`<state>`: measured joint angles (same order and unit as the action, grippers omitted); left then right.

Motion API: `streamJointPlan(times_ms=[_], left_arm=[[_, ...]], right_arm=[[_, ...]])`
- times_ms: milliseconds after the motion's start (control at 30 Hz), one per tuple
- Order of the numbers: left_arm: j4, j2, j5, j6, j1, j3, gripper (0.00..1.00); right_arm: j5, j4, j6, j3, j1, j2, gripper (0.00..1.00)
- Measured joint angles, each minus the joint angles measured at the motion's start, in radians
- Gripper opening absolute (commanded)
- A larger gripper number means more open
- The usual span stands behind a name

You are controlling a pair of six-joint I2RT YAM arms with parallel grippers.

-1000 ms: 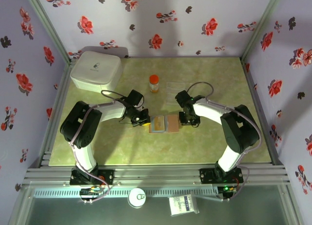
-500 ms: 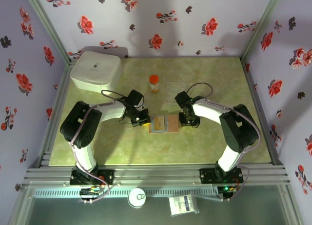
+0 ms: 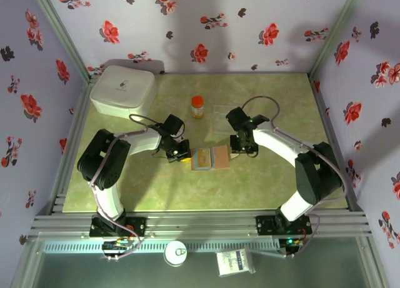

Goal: Take the credit cards out of the card holder

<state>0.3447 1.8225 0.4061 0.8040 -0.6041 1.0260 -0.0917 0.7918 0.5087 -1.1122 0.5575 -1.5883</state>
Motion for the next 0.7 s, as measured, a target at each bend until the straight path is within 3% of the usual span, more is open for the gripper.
streamJointPlan(times_ms=[367, 700], left_arm=[[0.009, -0.001, -0.003, 0.000, -0.001, 0.015, 0.00], [0.011, -0.055, -0.002, 0.002, -0.002, 0.017, 0.00]], right_arm=[[0.071, -0.010, 0.043, -0.066, 0.084, 0.013, 0.37], [0.183, -0.158, 0.094, -0.048, 0.089, -0.132, 0.37]])
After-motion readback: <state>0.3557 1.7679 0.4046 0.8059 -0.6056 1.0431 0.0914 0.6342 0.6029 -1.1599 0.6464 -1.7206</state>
